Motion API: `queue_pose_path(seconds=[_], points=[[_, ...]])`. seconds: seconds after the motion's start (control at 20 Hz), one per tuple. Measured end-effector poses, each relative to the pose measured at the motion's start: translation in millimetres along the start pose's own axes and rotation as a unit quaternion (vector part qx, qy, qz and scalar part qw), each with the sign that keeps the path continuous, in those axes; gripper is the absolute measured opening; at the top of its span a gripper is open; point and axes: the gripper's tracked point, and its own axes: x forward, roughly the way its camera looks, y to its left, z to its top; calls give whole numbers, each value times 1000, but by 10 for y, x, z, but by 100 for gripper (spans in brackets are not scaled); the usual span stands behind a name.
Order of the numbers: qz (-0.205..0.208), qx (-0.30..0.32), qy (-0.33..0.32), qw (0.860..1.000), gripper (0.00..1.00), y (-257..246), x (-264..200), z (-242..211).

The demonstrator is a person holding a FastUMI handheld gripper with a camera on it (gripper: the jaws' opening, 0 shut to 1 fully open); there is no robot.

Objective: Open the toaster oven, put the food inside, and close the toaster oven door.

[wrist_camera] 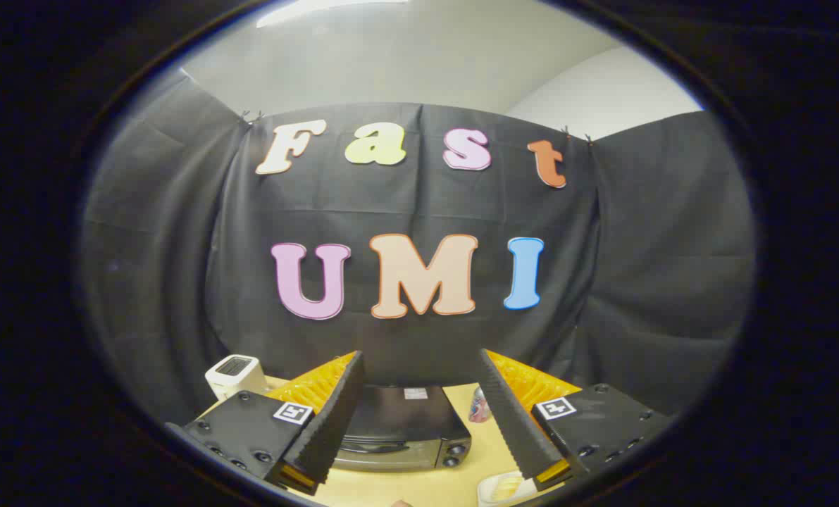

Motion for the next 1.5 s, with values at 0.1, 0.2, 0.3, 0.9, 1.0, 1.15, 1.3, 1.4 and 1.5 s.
queue_pose_path(seconds=[0.1, 0.2, 0.3, 0.9, 1.0, 1.15, 1.3, 1.4, 1.5], points=[[9, -3, 3, 1000, 99, 135, -14, -13], [17, -7, 4, 1000, 99, 250, -22, -20], [20, -12, 6, 1000, 99, 294, -40, -45], [-1, 4, 17, 1000, 99, 204, -152, -94], [-6, 3, 13, 1000, 99, 169, -178, -75], [-12, 5, 12, 1000, 99, 103, -206, -75], [-22, 8, 18, 1000, 99, 30, -228, -114], [-33, 8, 22, 999, 99, -24, -229, -143], [-37, 10, 20, 999, 99, -51, -226, -159]])
